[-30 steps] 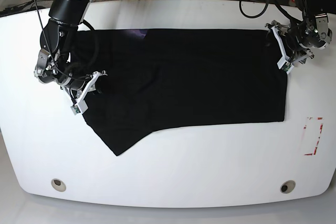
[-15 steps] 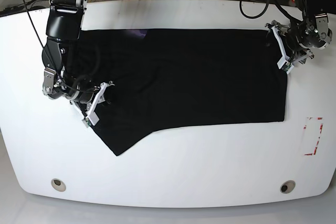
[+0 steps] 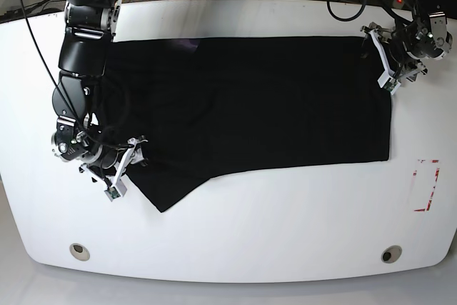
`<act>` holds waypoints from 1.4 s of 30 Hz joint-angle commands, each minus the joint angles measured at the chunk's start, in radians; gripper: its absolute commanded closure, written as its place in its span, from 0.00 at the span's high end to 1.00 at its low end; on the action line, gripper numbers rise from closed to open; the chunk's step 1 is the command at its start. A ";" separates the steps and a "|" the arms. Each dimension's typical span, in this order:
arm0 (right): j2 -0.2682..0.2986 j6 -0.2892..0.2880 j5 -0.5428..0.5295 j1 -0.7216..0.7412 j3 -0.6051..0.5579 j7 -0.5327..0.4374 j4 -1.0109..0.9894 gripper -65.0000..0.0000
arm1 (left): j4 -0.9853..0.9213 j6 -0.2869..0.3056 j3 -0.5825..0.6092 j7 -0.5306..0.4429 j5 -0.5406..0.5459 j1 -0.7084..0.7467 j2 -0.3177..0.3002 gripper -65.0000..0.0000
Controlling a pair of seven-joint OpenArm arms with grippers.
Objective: Fold the T-shirt properly
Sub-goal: 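Slide the right gripper along the shirt edge toward the hem corner, then hold the shirt edge with both grippers and pull it taut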
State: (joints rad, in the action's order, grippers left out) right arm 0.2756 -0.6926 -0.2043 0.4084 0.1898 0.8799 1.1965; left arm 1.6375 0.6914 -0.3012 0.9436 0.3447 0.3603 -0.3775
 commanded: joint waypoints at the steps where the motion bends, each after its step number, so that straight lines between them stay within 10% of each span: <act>1: -0.005 -0.006 0.042 0.045 0.003 -0.051 0.006 0.70 | -0.016 0.007 0.007 0.104 -0.035 0.052 -0.002 0.67; 8: 0.000 -0.006 0.076 0.037 0.046 -0.034 0.009 0.70 | 0.017 0.007 -0.002 0.101 -0.029 0.092 -0.001 0.67; 27: -0.112 -0.006 0.041 -0.441 0.426 0.391 0.721 0.70 | 0.148 0.007 -0.062 0.105 -0.034 0.049 0.016 0.67; 42: -0.112 -0.006 -0.145 -0.621 0.491 0.373 0.606 0.70 | 0.214 0.007 -0.145 0.105 0.000 0.047 0.051 0.59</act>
State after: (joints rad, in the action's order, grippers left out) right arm 0.1471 -0.6975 -0.3489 -0.2150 0.6769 1.2751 1.8153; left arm 1.8343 0.6971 -0.4408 1.0580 0.3367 0.4095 -0.3168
